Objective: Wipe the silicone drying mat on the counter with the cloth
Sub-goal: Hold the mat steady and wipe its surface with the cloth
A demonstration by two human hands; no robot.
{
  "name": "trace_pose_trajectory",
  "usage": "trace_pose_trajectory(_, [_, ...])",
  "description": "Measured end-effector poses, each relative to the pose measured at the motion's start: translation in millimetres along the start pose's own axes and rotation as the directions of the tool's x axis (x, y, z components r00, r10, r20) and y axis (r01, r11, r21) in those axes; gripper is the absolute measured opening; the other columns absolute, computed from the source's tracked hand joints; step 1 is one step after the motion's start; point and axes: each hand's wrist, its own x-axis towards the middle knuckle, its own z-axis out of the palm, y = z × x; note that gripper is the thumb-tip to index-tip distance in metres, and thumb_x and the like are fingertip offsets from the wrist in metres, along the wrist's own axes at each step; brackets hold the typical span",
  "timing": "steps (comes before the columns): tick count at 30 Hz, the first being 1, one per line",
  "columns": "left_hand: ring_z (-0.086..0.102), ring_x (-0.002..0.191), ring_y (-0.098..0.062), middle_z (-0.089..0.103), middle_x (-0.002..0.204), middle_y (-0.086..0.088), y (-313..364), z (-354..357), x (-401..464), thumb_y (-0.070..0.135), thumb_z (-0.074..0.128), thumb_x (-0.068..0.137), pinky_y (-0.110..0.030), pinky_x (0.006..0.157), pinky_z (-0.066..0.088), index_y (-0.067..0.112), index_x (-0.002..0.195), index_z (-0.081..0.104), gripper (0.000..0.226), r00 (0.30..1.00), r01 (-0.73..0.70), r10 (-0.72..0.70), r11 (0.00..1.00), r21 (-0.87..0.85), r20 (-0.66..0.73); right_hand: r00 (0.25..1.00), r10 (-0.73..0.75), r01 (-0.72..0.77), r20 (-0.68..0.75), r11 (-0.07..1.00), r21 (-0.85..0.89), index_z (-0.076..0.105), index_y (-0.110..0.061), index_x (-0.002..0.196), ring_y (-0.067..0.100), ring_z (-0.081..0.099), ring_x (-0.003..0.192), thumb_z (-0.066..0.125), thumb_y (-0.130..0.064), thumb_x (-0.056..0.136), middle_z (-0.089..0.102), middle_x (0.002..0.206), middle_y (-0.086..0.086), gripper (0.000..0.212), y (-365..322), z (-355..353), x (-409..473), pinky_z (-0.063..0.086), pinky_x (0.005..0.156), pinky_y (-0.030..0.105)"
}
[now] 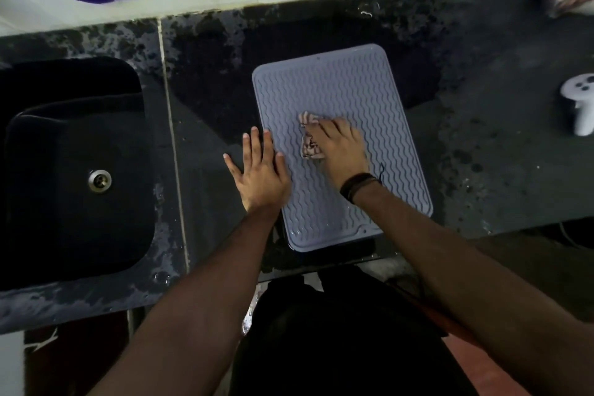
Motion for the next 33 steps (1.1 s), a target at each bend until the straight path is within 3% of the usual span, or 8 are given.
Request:
trace_pose_trajectory(4, [0.002, 0.157, -0.015, 0.011, 0.169, 0.005, 0.3, 2.3, -0.8, 0.042, 0.02, 0.107, -0.064, 0.12, -0.006, 0.024, 0.161, 0.02, 0.057, 1.0, 0.003, -0.003, 1.0, 0.001, 0.003, 1.0, -0.01, 0.01, -0.012, 1.0, -0.026, 0.05, -0.017, 0.137, 0.032, 0.046, 0.125, 0.074, -0.011, 0.07, 0.054, 0.135, 0.005, 0.072, -2.8, 16.6, -74.1, 0.042, 0.092, 0.043])
trace_pose_trajectory(9, [0.001, 0.157, -0.016, 0.011, 0.17, 0.003, 1.8, -0.3, -0.9, 0.042, 0.02, 0.106, -0.065, 0.12, -0.007, 0.023, 0.161, 0.02, 0.058, 1.0, 0.001, -0.001, 0.999, -0.034, 0.024, 0.998, -0.011, 0.015, 0.056, 0.997, -0.077, 0.053, -0.022, 0.131, 0.028, 0.045, 0.125, 0.064, -0.002, 0.065, 0.053, 0.136, 0.0, 0.07, -3.1, 30.7, -166.3, 0.042, 0.087, 0.04])
trace_pose_trajectory(15, [0.002, 0.157, -0.017, 0.011, 0.17, 0.001, 1.7, -1.1, -1.6, 0.041, 0.022, 0.106, -0.065, 0.12, -0.007, 0.023, 0.161, 0.019, 0.059, 1.0, -0.003, 0.004, 0.999, -0.037, 0.023, 0.998, 0.025, -0.025, -0.054, 1.0, -0.009, 0.051, -0.026, 0.132, 0.027, 0.048, 0.12, 0.056, -0.009, 0.077, 0.057, 0.129, -0.004, 0.057, -29.2, 15.1, -138.8, 0.041, 0.087, 0.039])
trace_pose_trajectory(19, [0.004, 0.157, -0.019, 0.013, 0.169, 0.0, 2.5, -2.8, -2.5, 0.04, 0.025, 0.106, -0.065, 0.119, -0.007, 0.022, 0.161, 0.02, 0.058, 1.0, -0.012, 0.013, 1.0, -0.02, 0.013, 0.998, -0.034, 0.036, 0.046, 0.999, -0.03, 0.048, -0.021, 0.137, 0.03, 0.045, 0.126, 0.034, -0.013, 0.084, 0.052, 0.137, 0.003, 0.055, -52.9, 23.7, -126.0, 0.038, 0.098, 0.045])
trace_pose_trajectory(27, [0.005, 0.156, -0.018, 0.014, 0.169, 0.001, 2.7, -1.2, -1.3, 0.041, 0.022, 0.106, -0.065, 0.118, -0.008, 0.022, 0.161, 0.022, 0.058, 1.0, -0.016, 0.016, 1.0, 0.006, 0.007, 0.972, -0.226, 0.228, 0.063, 0.974, -0.019, 0.059, -0.027, 0.124, 0.025, 0.05, 0.121, 0.041, -0.009, 0.077, 0.059, 0.129, -0.004, 0.054, -17.1, 20.9, -187.0, 0.041, 0.089, 0.039])
trace_pose_trajectory(31, [0.006, 0.157, -0.019, 0.014, 0.169, -0.001, 5.2, -3.7, -2.2, 0.039, 0.022, 0.106, -0.065, 0.118, -0.009, 0.02, 0.161, 0.021, 0.058, 0.999, -0.024, 0.022, 0.997, 0.075, 0.028, 0.998, -0.054, 0.056, -0.041, 0.997, 0.06, 0.055, -0.026, 0.13, 0.026, 0.046, 0.122, 0.055, -0.004, 0.077, 0.056, 0.132, -0.002, 0.057, 10.9, 5.4, -157.9, 0.039, 0.089, 0.04])
trace_pose_trajectory(33, [0.006, 0.156, -0.022, 0.015, 0.169, -0.004, 9.0, -7.8, 0.6, 0.038, 0.022, 0.105, -0.068, 0.118, -0.009, 0.015, 0.16, 0.023, 0.06, 0.999, -0.026, 0.021, 0.99, 0.142, 0.041, 1.0, 0.001, -0.001, 0.003, 0.999, 0.042, 0.05, -0.024, 0.136, 0.026, 0.043, 0.125, 0.057, -0.006, 0.081, 0.052, 0.138, -0.001, 0.058, 22.5, 0.1, -137.6, 0.036, 0.093, 0.041])
